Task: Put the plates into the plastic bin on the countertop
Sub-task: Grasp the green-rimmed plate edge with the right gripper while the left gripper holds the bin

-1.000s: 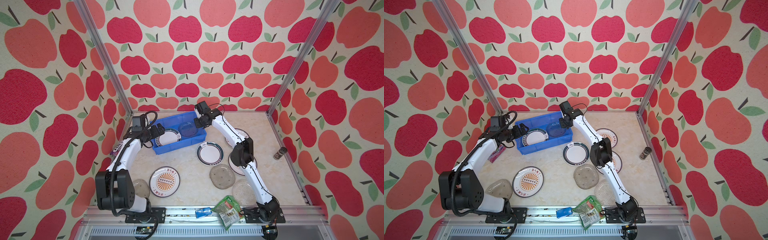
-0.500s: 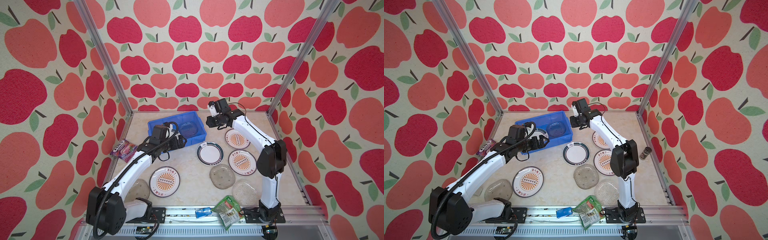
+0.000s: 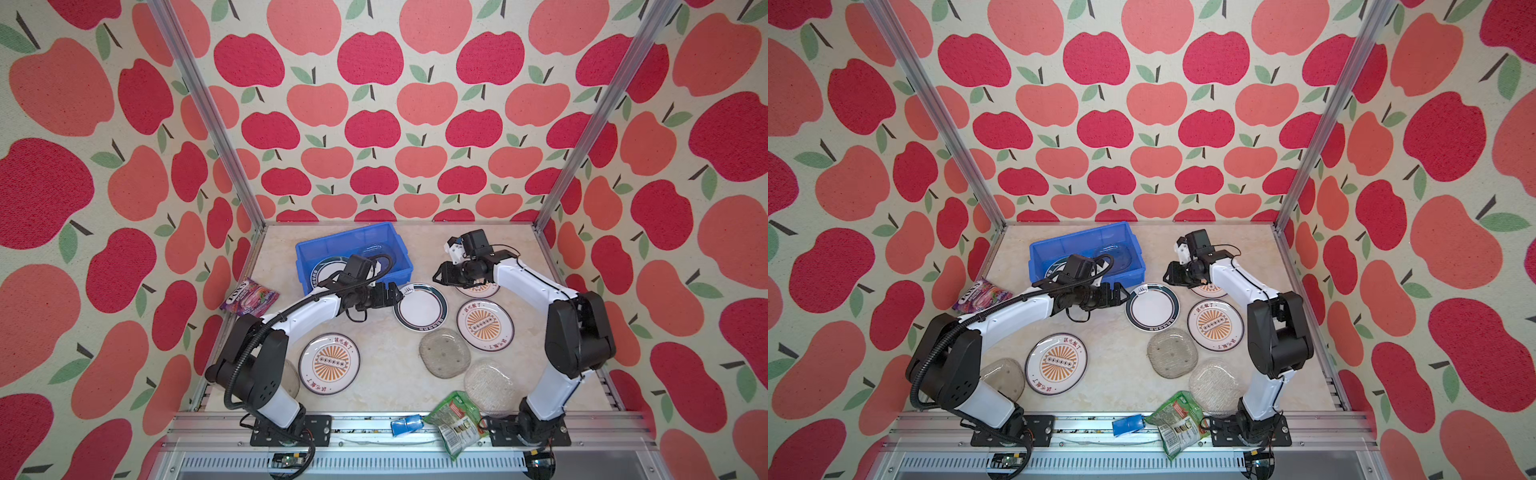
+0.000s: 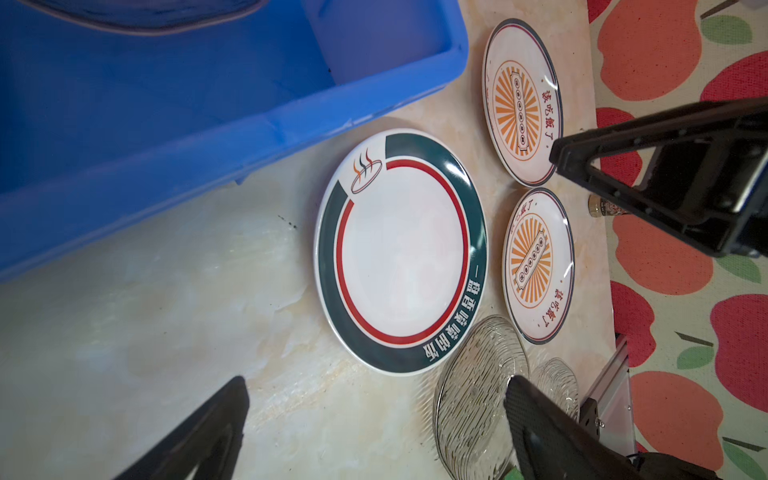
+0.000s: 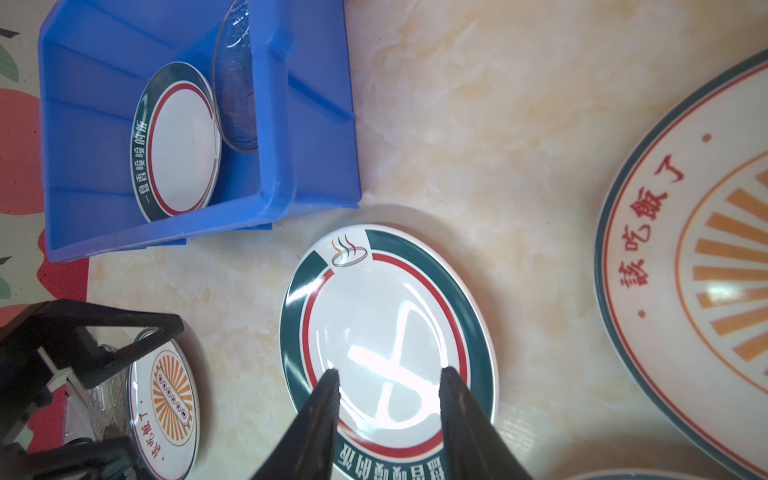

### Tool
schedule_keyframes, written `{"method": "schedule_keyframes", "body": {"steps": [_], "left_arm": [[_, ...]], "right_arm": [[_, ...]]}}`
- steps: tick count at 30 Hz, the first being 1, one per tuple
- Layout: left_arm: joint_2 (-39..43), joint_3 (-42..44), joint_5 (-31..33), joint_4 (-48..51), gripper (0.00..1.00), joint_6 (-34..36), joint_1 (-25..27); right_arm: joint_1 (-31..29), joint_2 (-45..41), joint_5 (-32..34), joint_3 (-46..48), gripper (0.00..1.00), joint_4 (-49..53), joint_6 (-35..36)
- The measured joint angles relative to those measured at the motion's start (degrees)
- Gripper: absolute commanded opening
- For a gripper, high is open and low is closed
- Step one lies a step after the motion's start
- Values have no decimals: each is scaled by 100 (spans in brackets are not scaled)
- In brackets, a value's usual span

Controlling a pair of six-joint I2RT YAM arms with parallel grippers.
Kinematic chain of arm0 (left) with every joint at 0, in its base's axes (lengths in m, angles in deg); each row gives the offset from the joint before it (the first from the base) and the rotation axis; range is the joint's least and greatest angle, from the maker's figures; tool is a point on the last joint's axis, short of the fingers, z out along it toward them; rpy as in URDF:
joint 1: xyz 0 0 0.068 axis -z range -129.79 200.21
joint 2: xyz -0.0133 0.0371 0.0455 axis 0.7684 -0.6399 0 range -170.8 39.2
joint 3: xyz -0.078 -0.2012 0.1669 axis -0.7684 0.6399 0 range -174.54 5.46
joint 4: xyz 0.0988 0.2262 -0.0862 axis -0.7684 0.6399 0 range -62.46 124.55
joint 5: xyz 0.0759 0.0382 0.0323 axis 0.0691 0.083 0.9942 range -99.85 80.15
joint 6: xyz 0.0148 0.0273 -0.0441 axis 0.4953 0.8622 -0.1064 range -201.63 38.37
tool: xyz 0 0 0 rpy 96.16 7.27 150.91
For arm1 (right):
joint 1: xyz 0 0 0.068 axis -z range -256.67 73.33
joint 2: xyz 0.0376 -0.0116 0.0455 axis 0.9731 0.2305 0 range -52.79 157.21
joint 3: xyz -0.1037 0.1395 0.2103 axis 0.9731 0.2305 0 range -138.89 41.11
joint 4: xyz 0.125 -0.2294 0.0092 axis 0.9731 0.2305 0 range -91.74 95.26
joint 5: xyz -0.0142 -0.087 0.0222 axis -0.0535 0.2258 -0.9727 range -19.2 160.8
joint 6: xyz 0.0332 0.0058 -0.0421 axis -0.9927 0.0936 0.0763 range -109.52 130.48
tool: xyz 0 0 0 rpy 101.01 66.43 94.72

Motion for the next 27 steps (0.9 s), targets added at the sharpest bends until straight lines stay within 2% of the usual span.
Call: {"method": "schedule_keyframes", "body": {"steps": [15,27], "left_arm": [[-785,-155,-260,-203,98,46,-11],[-1191,-472,-411,-208,98,177,-9]], "right_arm": [[267,9,-57,396,46,-44,46],[278,461,-76,452,46,4,175]]}}
